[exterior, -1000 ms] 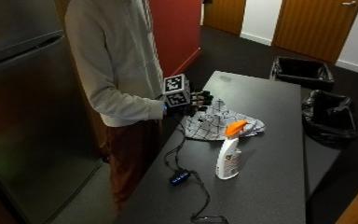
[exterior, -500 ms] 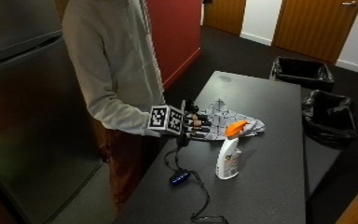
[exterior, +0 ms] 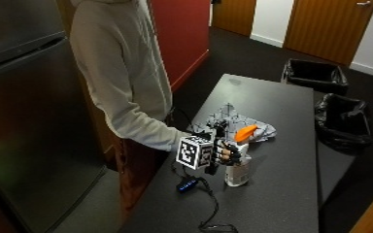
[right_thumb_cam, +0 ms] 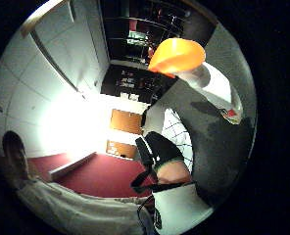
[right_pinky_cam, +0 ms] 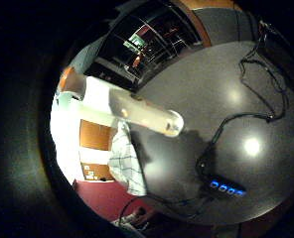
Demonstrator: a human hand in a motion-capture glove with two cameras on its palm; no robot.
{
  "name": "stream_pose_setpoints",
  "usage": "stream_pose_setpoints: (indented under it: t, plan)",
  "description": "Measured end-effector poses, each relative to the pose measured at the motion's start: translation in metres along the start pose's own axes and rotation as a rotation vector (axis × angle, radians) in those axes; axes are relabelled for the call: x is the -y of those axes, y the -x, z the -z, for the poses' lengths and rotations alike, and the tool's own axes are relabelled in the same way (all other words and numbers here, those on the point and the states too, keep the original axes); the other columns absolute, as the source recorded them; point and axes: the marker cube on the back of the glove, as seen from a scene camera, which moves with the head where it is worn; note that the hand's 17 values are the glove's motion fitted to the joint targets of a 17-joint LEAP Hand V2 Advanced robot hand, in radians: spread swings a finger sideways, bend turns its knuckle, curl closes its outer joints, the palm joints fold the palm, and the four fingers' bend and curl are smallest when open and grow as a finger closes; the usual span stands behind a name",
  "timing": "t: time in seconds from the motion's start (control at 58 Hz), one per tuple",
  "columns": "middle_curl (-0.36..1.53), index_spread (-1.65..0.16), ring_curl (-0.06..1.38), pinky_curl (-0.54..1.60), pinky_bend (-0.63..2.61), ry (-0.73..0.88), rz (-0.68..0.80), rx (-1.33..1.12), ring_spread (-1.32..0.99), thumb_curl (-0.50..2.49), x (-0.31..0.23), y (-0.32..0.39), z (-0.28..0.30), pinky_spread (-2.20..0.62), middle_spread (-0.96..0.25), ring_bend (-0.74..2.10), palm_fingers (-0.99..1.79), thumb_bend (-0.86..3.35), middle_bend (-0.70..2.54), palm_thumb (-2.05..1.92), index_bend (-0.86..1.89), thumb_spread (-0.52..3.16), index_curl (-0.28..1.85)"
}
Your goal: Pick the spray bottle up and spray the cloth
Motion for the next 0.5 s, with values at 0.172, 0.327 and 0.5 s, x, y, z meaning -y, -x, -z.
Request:
stream_pose_setpoints:
  t: [0.172,0.327,0.5]
  plan:
    - [0.31,-0.36,0.3,0.37,0.54,0.017,-0.097,0.066,-0.14,0.35,0.019,-0.013,-0.024,0.07,-0.09,0.41,0.03,-0.03,0.19,0.59,0.11,0.94,0.18]
    - [0.32,-0.37,0.3,0.38,0.57,0.071,-0.183,0.15,-0.15,0.35,0.038,-0.017,-0.052,0.06,-0.11,0.41,-0.01,-0.03,0.19,0.58,0.11,0.91,0.18]
    - [0.33,-0.37,0.3,0.36,0.54,0.1,-0.208,0.164,-0.16,0.34,0.054,-0.014,-0.07,0.05,-0.12,0.42,0.05,-0.04,0.22,0.57,0.13,0.88,0.18]
